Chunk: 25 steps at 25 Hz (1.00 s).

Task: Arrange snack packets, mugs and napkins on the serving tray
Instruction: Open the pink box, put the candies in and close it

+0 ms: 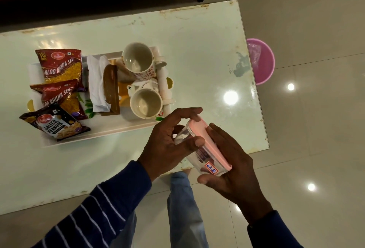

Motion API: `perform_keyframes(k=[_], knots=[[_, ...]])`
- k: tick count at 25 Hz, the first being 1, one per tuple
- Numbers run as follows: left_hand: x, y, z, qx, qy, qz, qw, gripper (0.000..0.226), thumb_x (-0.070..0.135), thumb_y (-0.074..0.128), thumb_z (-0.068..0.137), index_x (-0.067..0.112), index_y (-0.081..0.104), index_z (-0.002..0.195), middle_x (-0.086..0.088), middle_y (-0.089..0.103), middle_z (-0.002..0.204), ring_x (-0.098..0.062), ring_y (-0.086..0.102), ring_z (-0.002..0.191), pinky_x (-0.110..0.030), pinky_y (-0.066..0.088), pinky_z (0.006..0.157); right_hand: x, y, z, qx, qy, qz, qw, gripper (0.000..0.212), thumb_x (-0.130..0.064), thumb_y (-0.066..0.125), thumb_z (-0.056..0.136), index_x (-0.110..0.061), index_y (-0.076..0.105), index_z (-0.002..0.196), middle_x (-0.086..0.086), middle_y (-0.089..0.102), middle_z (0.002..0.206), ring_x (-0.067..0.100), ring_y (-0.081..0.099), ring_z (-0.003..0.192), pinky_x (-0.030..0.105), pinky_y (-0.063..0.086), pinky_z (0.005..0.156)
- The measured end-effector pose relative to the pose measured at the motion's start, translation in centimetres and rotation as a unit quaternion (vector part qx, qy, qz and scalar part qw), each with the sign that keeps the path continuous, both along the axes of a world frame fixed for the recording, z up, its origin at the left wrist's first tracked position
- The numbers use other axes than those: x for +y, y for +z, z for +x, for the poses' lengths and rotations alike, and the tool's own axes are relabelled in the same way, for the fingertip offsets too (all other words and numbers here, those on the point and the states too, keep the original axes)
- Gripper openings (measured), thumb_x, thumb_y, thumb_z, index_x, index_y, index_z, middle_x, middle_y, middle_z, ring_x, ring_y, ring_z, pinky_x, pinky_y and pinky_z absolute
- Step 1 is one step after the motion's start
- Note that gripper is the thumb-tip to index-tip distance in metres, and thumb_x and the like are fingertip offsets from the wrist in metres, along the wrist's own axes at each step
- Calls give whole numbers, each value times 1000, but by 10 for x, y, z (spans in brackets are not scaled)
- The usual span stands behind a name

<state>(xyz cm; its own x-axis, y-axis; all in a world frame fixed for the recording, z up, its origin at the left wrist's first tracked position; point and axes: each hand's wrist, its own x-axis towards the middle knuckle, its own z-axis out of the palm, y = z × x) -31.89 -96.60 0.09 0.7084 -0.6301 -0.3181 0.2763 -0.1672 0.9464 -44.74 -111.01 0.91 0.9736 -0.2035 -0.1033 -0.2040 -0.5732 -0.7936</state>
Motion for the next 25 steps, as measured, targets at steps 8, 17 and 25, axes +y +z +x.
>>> perform_keyframes(k=[8, 17, 25], knots=[[-18, 10, -13, -8, 114, -14, 993, 38, 40, 45, 91, 6, 60, 87, -20, 61, 80, -39, 61, 72, -59, 54, 62, 19, 4, -6, -46, -33, -4, 998, 70, -63, 60, 84, -10, 49, 129, -8, 59, 123, -8, 50, 118, 4, 40, 98], [-30, -3, -13, 58, 118, 104, 986, 23, 35, 54, 93, 24, 64, 111, 11, 67, 108, -8, 64, 100, -27, 56, 80, -2, -20, -3, 20, -29, -13, 999, 85, -56, 74, 76, -38, 33, 147, -12, 59, 134, 6, 62, 111, 20, 54, 89], [-16, -28, -30, -2, 39, 149, 988, 53, 29, 67, 92, 45, 40, 135, 37, 40, 134, 26, 37, 120, 1, 34, 95, -39, -102, 61, 76, -39, -225, 971, 82, -22, 76, 83, -32, 31, 152, 11, 28, 160, 33, 40, 127, 49, 56, 89]])
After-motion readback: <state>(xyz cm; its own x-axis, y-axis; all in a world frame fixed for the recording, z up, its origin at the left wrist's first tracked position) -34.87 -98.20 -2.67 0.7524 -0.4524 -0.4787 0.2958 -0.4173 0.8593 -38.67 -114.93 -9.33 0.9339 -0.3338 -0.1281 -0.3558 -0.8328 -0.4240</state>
